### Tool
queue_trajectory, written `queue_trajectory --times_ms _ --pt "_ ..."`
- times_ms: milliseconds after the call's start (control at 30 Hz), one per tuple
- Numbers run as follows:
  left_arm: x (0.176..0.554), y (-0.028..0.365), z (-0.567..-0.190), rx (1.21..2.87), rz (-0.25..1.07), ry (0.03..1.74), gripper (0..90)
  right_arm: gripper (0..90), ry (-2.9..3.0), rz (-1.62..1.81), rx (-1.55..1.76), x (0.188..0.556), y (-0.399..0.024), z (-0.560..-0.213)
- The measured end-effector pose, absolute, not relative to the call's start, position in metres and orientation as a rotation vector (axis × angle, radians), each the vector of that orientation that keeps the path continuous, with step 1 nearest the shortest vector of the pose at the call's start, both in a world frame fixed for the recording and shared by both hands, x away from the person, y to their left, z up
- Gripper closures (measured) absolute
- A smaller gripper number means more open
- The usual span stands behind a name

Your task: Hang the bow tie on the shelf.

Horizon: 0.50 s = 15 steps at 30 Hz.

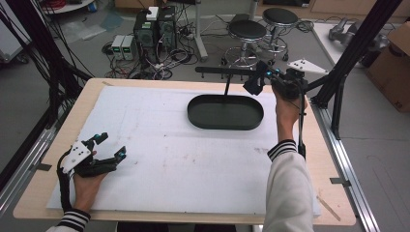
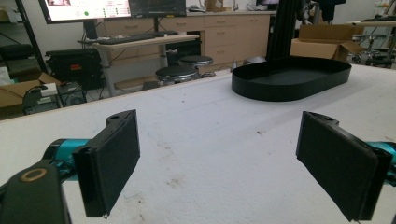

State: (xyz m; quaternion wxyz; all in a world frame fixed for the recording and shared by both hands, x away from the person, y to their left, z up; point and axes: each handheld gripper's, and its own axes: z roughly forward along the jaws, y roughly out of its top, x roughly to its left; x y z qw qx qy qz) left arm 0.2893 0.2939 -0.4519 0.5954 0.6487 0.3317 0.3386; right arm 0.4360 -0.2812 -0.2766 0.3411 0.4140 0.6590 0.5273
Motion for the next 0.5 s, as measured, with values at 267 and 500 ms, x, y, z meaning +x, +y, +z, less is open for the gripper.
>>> queue_trajectory --times_ms 267,500 --pt "0.289 0.294 -0.452 1.507 0.786 0.77 13.9 87.6 1.732 1.365 1.082 0.444 -0.273 -0.284" --pt "0.289 0.294 -0.452 1.508 0.785 0.77 13.9 87.6 1.746 1.371 1.091 0.45 -0.266 -0.29"
